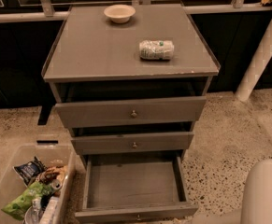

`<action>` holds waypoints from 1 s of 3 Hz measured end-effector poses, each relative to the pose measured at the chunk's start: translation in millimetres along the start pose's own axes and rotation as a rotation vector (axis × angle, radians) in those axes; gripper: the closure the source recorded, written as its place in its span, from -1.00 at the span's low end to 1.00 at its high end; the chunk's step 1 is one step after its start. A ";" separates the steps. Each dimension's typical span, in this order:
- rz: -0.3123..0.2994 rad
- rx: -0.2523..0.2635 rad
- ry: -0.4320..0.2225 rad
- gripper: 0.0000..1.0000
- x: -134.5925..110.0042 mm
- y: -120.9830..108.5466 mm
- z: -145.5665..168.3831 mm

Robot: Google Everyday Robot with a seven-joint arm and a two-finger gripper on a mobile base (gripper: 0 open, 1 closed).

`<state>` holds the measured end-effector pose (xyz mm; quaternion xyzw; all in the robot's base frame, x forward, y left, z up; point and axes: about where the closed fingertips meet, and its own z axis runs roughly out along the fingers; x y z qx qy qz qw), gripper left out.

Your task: Close bottom drawer

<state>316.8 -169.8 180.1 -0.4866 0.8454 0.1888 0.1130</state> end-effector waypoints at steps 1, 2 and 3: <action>0.006 0.110 -0.027 -1.00 -9.7 -32.5 -10.7; -0.012 0.150 -0.060 -1.00 -27.9 -53.9 -3.0; -0.012 0.150 -0.060 -1.00 -27.8 -53.9 -3.0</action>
Offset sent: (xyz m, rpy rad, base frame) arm 0.1071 -0.0087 -0.0209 -0.0401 -0.0563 0.0170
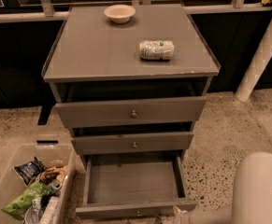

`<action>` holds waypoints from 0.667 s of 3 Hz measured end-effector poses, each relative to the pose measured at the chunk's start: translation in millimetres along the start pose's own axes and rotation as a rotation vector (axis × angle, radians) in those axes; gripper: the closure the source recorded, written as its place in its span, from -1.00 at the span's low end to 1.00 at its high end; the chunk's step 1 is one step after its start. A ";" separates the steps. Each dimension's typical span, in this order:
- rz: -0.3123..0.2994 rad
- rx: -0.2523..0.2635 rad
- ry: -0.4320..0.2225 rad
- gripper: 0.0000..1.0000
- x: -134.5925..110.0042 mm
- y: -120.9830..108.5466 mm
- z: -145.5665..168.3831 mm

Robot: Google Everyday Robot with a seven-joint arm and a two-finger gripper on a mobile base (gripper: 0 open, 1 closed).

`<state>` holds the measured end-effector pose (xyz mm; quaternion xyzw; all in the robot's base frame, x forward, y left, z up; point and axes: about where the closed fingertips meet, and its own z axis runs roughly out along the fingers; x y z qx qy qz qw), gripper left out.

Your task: Close bottom drawer

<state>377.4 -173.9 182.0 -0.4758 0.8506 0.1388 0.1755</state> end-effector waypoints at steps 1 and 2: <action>0.018 -0.021 0.003 -1.00 7.9 -2.1 12.8; 0.005 0.002 0.008 -1.00 7.0 -21.7 20.0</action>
Offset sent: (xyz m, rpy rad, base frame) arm 0.0670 -0.0209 -0.0361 -0.0470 -0.0581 0.0032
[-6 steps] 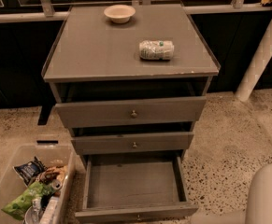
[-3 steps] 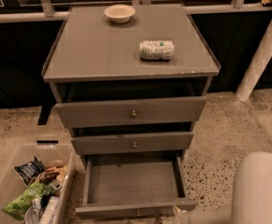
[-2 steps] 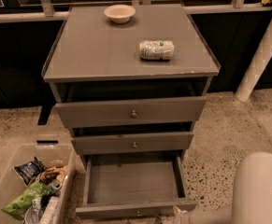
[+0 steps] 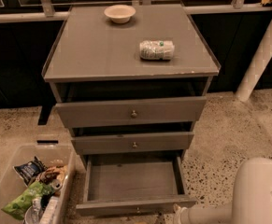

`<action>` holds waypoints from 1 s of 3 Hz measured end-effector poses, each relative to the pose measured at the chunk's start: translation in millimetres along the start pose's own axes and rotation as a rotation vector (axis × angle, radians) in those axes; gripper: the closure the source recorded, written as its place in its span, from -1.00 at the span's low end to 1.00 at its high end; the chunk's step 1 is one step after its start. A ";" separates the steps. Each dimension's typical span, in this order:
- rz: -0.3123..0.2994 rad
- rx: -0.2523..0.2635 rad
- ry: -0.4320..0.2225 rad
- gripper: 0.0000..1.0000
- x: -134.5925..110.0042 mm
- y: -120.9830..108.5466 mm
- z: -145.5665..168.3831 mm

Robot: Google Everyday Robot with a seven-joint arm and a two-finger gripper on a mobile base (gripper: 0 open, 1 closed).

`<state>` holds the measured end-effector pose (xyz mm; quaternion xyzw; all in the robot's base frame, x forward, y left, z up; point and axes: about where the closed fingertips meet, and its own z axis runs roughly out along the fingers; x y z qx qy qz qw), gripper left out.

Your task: Close bottom drawer

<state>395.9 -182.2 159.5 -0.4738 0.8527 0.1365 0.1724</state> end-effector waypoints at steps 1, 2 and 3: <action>-0.029 0.080 -0.016 -1.00 -16.7 -30.5 -6.9; -0.041 0.120 -0.024 -1.00 -26.5 -44.5 -12.7; -0.030 0.200 -0.062 -1.00 -79.9 -115.1 -31.7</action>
Offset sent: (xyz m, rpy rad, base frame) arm 0.1702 -0.0091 0.1012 -0.1373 -0.4245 -0.0927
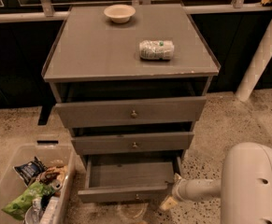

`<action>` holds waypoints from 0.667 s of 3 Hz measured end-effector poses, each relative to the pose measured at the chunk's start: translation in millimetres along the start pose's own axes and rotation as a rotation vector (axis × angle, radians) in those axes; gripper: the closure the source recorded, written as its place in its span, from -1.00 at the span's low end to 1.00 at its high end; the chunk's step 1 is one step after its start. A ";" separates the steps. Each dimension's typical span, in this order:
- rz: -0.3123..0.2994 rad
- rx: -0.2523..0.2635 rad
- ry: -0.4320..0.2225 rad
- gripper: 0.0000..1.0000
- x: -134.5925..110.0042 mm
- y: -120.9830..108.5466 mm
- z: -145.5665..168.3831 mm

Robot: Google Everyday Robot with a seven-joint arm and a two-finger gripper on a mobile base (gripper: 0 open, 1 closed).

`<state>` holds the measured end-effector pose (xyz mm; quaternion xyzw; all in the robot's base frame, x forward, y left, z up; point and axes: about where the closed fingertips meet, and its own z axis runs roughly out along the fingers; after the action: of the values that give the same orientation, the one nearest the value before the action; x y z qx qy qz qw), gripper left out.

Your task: Close bottom drawer

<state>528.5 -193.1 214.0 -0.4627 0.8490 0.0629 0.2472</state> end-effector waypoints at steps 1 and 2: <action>0.000 0.000 0.000 -1.00 0.0 0.1 0.0; 0.002 0.018 0.018 -1.00 0.2 5.5 -5.2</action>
Offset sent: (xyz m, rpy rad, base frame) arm -0.0264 0.0107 0.0161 -0.0792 -0.0151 -0.0456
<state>522.0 -191.9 217.8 -0.4604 0.8521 0.0513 0.2438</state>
